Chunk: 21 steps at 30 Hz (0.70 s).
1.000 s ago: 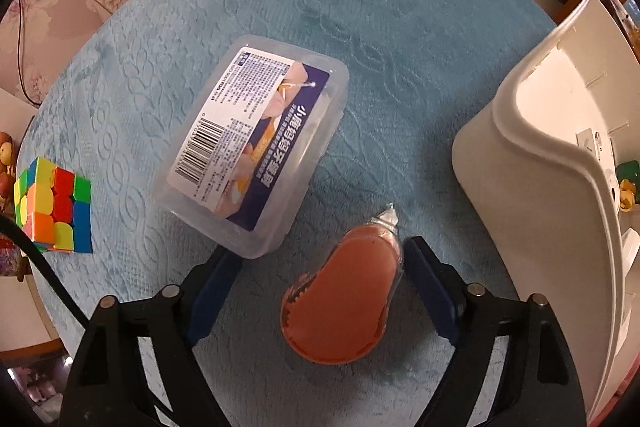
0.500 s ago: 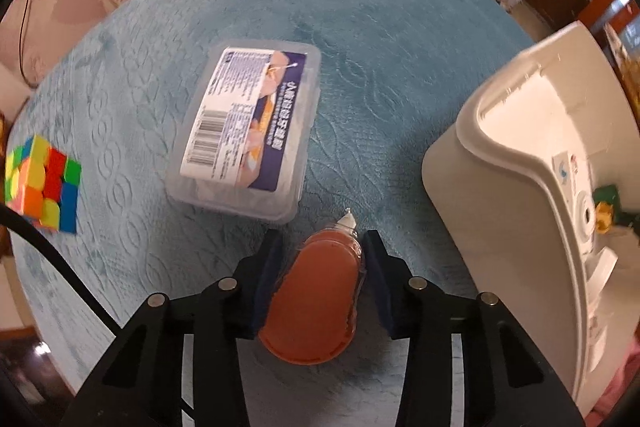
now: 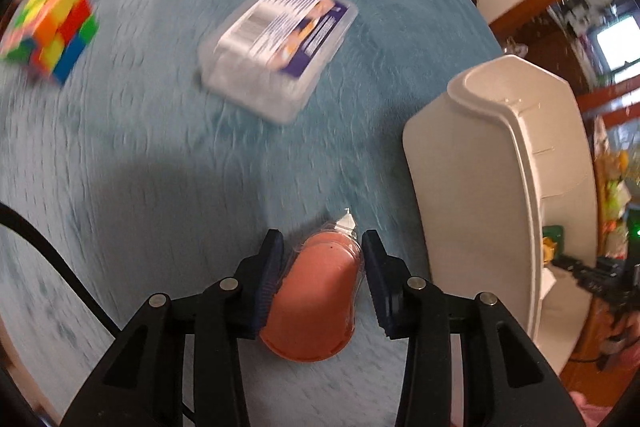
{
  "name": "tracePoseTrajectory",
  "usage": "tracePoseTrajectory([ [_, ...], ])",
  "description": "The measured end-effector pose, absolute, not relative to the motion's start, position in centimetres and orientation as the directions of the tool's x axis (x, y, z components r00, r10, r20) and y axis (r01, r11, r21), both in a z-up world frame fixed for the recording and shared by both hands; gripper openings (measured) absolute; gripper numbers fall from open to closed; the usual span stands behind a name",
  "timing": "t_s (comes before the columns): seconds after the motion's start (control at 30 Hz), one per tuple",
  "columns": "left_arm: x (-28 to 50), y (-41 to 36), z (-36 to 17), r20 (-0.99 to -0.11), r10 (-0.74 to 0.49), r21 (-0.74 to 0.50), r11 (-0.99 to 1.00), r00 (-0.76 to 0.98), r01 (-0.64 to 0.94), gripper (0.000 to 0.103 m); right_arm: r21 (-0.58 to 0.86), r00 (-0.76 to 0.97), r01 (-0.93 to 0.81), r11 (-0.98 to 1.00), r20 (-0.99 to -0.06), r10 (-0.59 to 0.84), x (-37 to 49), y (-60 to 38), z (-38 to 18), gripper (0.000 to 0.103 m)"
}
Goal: Organize rigid objects
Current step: 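Lift the pink-orange oval case and carry it over the tray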
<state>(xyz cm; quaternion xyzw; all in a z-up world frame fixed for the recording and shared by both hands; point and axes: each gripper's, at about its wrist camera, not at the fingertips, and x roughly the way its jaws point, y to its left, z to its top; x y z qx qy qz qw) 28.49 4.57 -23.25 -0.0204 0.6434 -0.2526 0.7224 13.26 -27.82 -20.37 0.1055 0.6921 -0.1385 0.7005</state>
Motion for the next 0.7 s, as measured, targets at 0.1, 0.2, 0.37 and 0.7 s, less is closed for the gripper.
tracePoseTrajectory([
  [0.1, 27.2, 5.5, -23.2, -0.905, -0.426, -0.405, 0.869, 0.014, 0.285, 0.043, -0.040, 0.007, 0.340, 0.940, -0.999, -0.045, 13.3, -27.9, -20.3, 0.009],
  [0.2, 26.2, 6.7, -23.3, -0.894, -0.448, -0.435, 0.871, 0.004, 0.229, 0.043, -0.031, 0.010, 0.346, 0.938, -0.999, -0.036, 13.2, -28.0, -20.4, 0.009],
  [0.37, 23.8, 8.1, -22.3, -0.877, -0.480, -0.472, 0.868, 0.019, 0.155, 0.041, -0.019, 0.009, 0.330, 0.944, -1.000, -0.023, 13.2, -28.0, -20.4, 0.009],
  [0.7, 20.0, 8.1, -19.0, -0.875, -0.479, -0.467, 0.874, 0.076, 0.130, 0.041, 0.020, 0.016, 0.274, 0.961, -1.000, 0.016, 13.3, -28.1, -20.6, 0.009],
])
